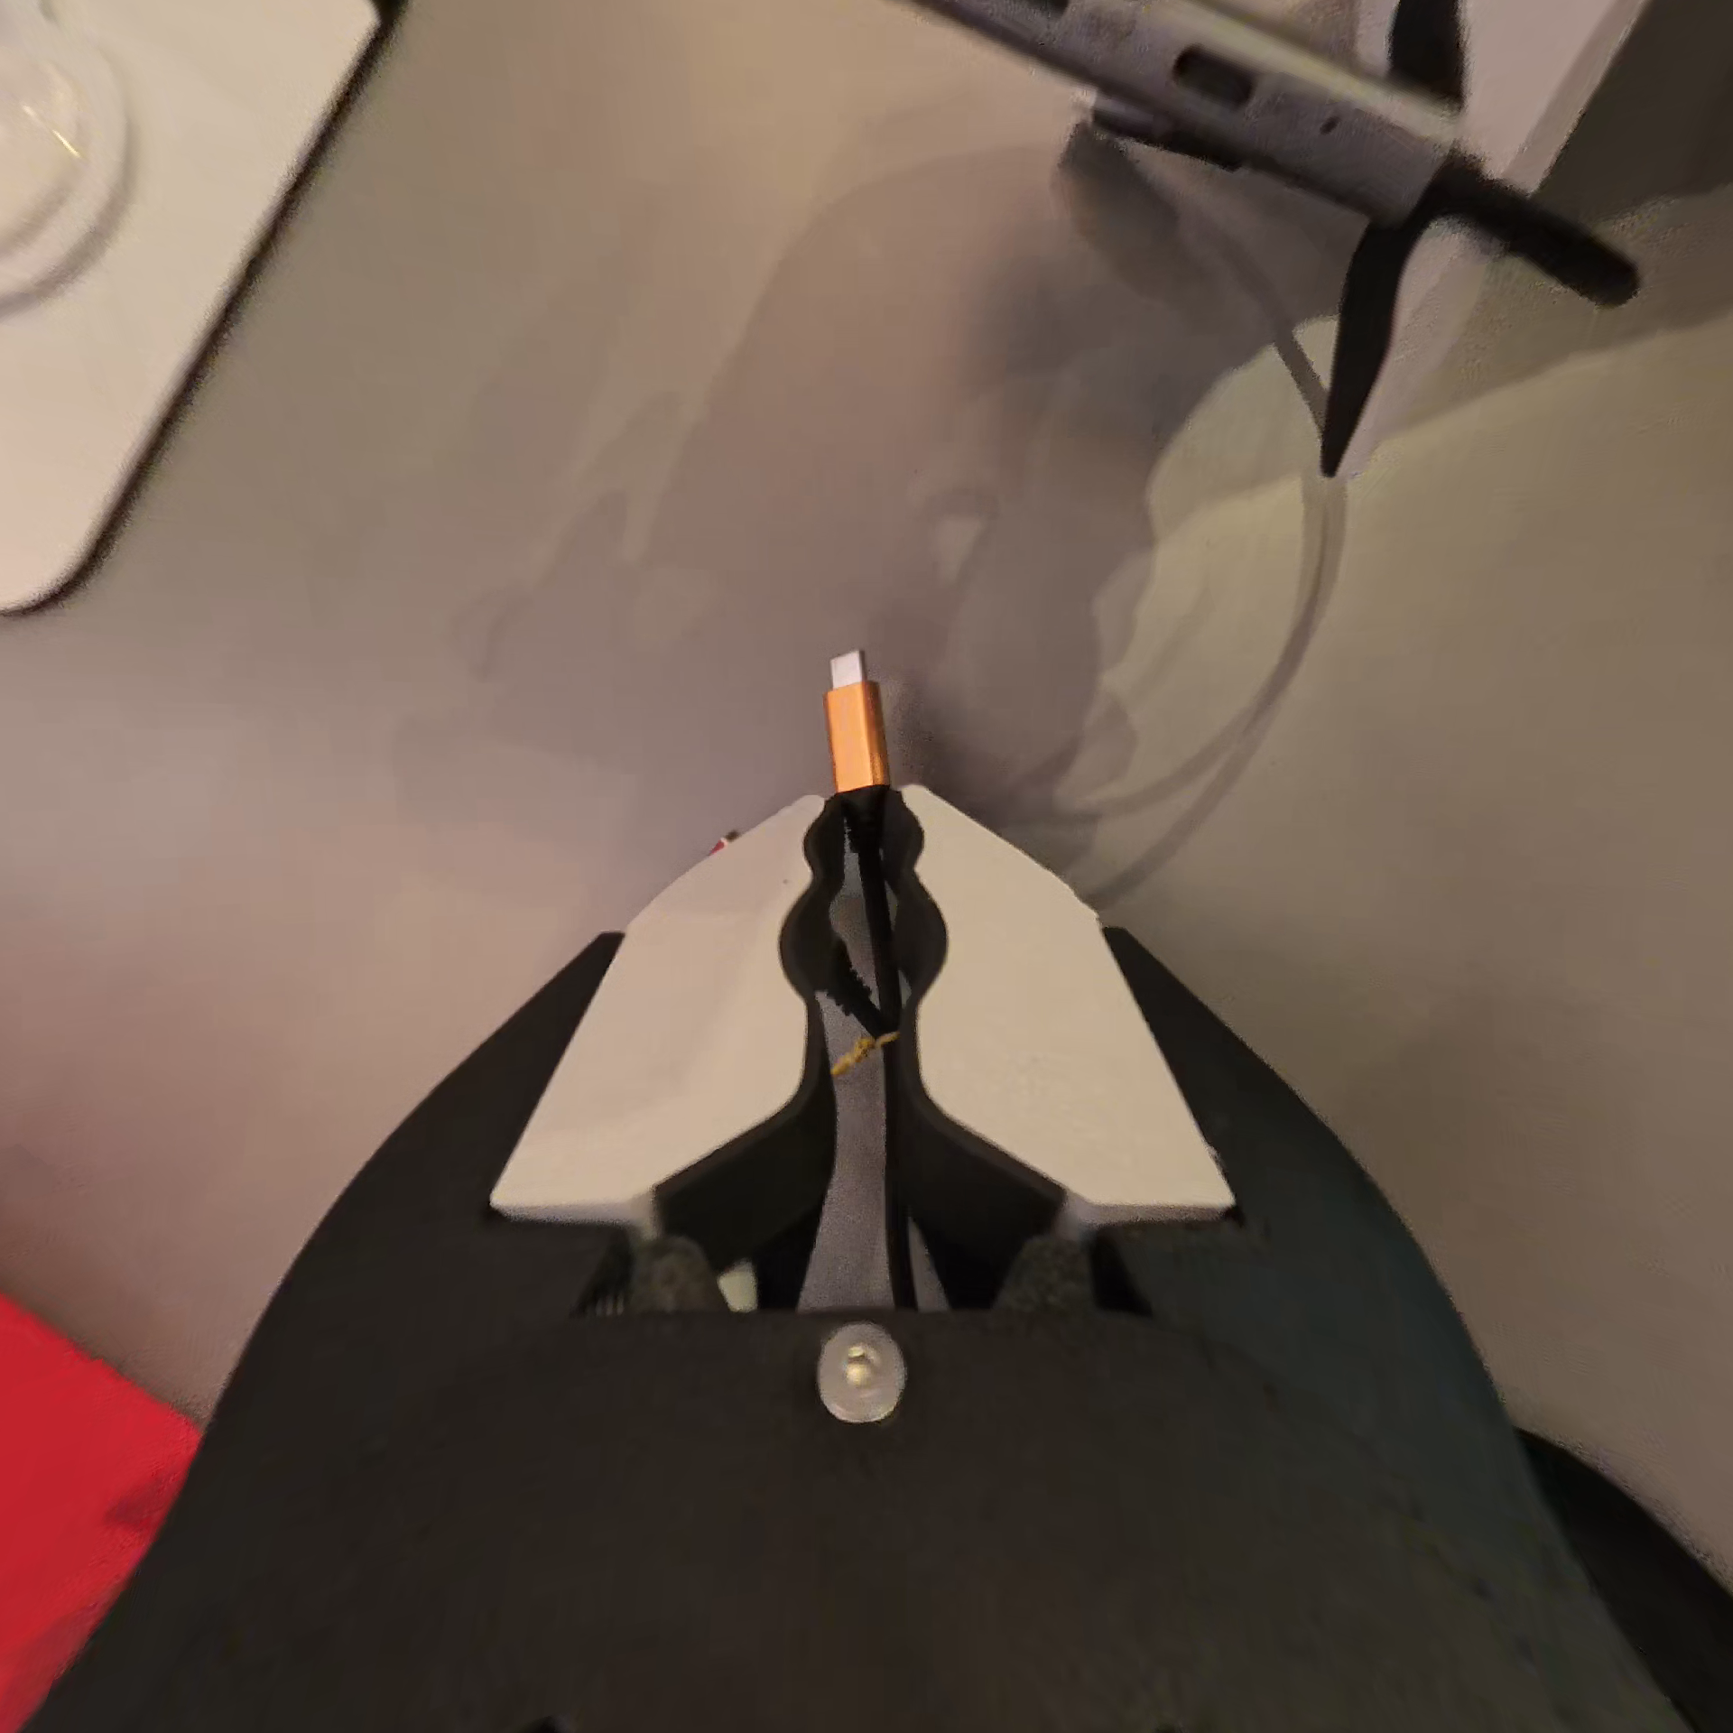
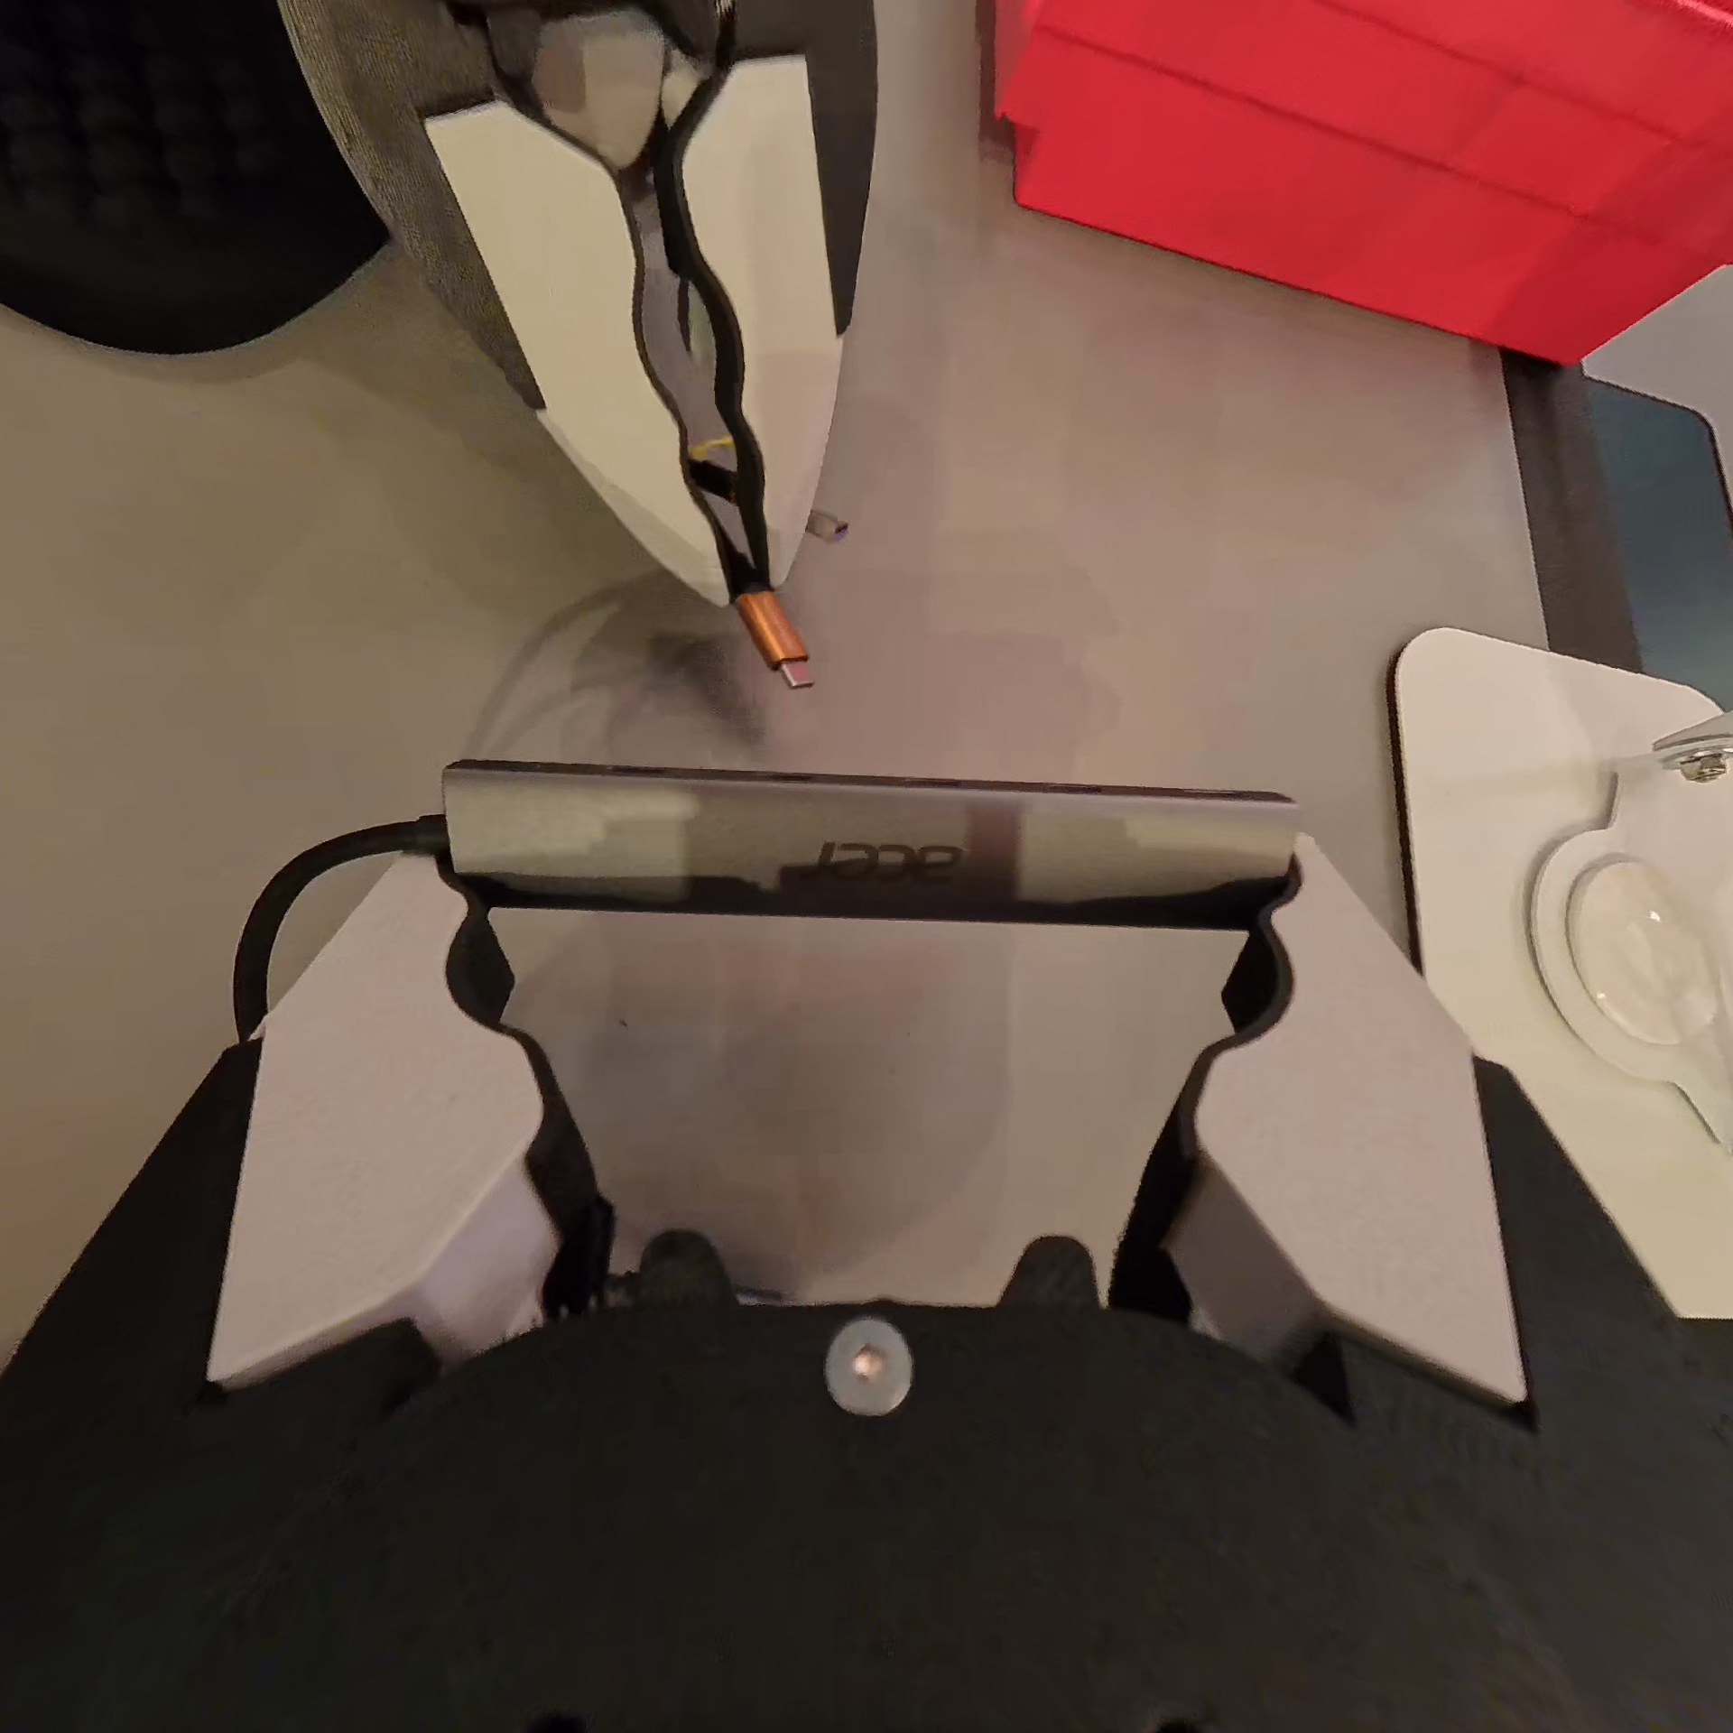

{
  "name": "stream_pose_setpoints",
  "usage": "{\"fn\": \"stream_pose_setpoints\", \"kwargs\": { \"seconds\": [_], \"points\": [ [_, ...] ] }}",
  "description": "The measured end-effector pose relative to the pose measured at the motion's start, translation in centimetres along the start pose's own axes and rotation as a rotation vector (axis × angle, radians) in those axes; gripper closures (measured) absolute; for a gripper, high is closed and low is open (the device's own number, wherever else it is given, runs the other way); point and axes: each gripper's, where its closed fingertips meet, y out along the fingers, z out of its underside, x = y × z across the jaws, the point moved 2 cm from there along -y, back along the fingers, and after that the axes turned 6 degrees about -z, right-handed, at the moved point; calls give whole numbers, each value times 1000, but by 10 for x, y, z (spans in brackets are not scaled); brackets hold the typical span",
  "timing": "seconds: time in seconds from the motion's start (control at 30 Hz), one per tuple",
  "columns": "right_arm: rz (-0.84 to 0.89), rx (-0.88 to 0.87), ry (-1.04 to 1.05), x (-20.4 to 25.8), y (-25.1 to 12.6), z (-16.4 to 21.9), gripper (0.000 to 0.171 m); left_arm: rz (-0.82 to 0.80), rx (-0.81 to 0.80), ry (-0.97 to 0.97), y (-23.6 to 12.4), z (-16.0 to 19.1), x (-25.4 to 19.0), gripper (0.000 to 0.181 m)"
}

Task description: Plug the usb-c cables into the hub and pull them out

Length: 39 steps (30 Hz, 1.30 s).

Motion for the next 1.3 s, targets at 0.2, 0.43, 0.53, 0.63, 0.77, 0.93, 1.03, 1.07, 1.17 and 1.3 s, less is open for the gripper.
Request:
{"fn": "stream_pose_setpoints", "kwargs": {
  "seconds": [0.2,0.43,0.53,0.63,0.77,0.93,1.03,1.07,1.17,1.3],
  "points": [
    [-21,-14,22,0,0,1,18,-105,-6,201,-15,-11,7,173],
    [-7,-22,15,-1,-1,-1,18,-172,-13,289,-26,-26,14,173],
    [-15,-21,9,0,-2,-1,18,-170,-13,332,-31,-34,13,173],
    [-30,-15,1,1,-3,-2,18,-155,-11,387,-38,-45,13,173],
    [-48,23,-17,2,-4,-1,18,-125,-8,442,-48,-60,10,173],
    [-66,79,-13,0,-1,4,18,-105,47,494,-43,-65,5,173],
    [-70,127,-22,-1,3,6,18,-106,65,517,-38,-66,2,173],
    [-79,139,-24,0,4,7,18,-101,66,519,-36,-67,1,173],
    [-100,165,-24,0,7,8,18,-99,66,527,-32,-69,1,173],
    [-115,181,-28,0,9,8,18,-108,80,548,-29,-69,1,173]
  ]
}}
